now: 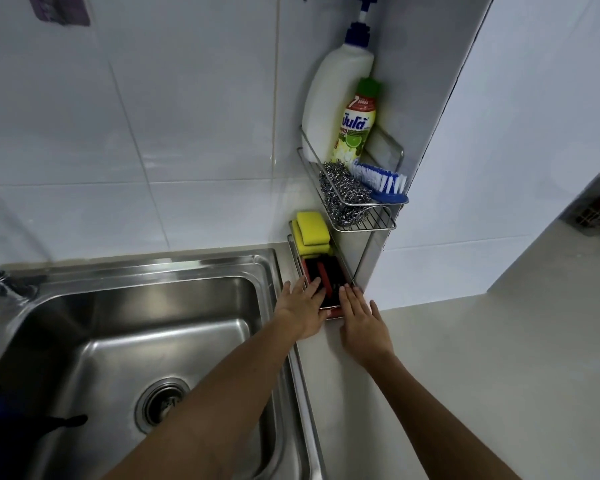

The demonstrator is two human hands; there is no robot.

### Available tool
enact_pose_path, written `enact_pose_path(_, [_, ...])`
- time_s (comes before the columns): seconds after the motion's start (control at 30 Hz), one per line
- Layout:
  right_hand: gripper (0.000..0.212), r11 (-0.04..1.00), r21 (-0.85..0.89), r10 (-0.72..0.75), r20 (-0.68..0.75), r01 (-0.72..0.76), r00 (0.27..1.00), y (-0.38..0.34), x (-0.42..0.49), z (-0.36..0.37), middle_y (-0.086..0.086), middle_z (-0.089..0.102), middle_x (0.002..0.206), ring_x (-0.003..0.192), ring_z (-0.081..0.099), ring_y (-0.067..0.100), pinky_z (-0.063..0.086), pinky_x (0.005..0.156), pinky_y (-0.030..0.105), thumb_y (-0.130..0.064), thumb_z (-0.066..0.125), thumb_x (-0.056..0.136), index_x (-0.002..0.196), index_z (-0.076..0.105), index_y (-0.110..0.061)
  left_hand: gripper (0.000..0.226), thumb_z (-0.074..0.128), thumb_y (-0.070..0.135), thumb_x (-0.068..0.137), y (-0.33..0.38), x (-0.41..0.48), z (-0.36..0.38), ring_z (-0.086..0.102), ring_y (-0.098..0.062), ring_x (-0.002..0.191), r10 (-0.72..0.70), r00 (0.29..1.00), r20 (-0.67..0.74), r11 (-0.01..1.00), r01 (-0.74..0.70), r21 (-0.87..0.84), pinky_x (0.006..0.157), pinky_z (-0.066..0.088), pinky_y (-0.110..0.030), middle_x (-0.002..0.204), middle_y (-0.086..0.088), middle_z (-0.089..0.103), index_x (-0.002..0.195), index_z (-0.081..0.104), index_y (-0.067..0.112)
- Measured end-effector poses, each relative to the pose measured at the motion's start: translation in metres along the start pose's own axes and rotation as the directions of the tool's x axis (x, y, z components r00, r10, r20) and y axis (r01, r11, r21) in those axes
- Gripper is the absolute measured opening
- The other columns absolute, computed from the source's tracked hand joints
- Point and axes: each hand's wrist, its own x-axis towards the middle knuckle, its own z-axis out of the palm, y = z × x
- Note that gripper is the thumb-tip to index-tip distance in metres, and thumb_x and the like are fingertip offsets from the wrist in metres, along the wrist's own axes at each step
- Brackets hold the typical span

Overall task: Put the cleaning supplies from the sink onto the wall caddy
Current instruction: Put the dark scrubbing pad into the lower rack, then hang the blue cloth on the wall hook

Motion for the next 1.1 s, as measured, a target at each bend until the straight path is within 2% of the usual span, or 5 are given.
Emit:
enact_pose_path(0.1, [0.064,0.997,-0.064,0.035,0.029,-0.033,0.999,0.000,0.002,-0.009,0.006,0.005,0.162,0.150,0.002,0.020,0.010,0.120,0.042,-0.019,0.033,0.096,0.152,0.003,-0.009,0.065,0.020,0.047,0.101,-0.007,-0.012,0.003,-0.006,-0.027,0.151,0.029,0.999,-0.036,0.999,-0.030,-0.042,0.122,0.005,-0.048,0.163,-0.003,-0.011,0.155,-0.004,0.019])
enact_pose_path(0.23, [0.059,0.996,-0.081,0.031,-0.131,-0.042,0.991,-0.024,0.002,-0.012,0.018,0.046,0.145,0.134,0.045,0.033,0.040,0.105,0.053,-0.023,0.039,0.083,0.135,0.049,0.002,0.065,0.020,0.041,0.102,-0.039,-0.042,0.009,-0.003,-0.025,0.151,0.029,0.996,-0.079,0.996,-0.036,-0.078,0.123,0.005,-0.045,0.163,-0.007,-0.008,0.154,-0.006,0.011])
enact_pose_path(0.5, [0.063,0.988,0.012,-0.152,-0.157,0.156,0.976,-0.177,0.003,0.004,0.017,0.056,0.137,0.127,0.054,0.031,0.044,0.100,0.051,-0.029,0.033,0.080,0.131,0.053,0.001,0.063,0.022,0.040,0.103,-0.167,-0.140,0.047,-0.001,-0.020,0.152,-0.195,0.974,-0.116,0.968,0.172,-0.183,0.122,0.003,-0.044,0.164,-0.005,-0.002,0.154,0.000,0.011])
enact_pose_path(0.8, [0.060,0.934,0.097,-0.348,0.021,0.345,0.937,-0.356,-0.023,0.044,0.003,0.000,0.162,0.150,0.002,0.017,0.008,0.120,0.040,-0.030,0.025,0.099,0.152,0.004,-0.010,0.062,0.022,0.040,0.102,-0.323,-0.267,0.091,0.001,-0.021,0.152,-0.455,0.889,-0.059,0.879,0.438,-0.191,0.122,0.002,-0.044,0.164,-0.005,0.002,0.155,0.005,0.010])
enact_pose_path(1.1, [0.061,0.959,0.219,-0.236,0.281,0.178,0.930,-0.447,-0.045,0.103,0.006,0.017,0.160,0.149,0.010,0.023,0.023,0.117,0.044,-0.033,0.030,0.099,0.152,0.009,-0.011,0.060,0.023,0.038,0.103,-0.353,-0.328,0.144,-0.002,-0.019,0.152,-0.352,0.934,0.066,0.923,0.358,-0.139,0.122,0.001,-0.044,0.164,-0.002,0.002,0.155,0.005,0.014])
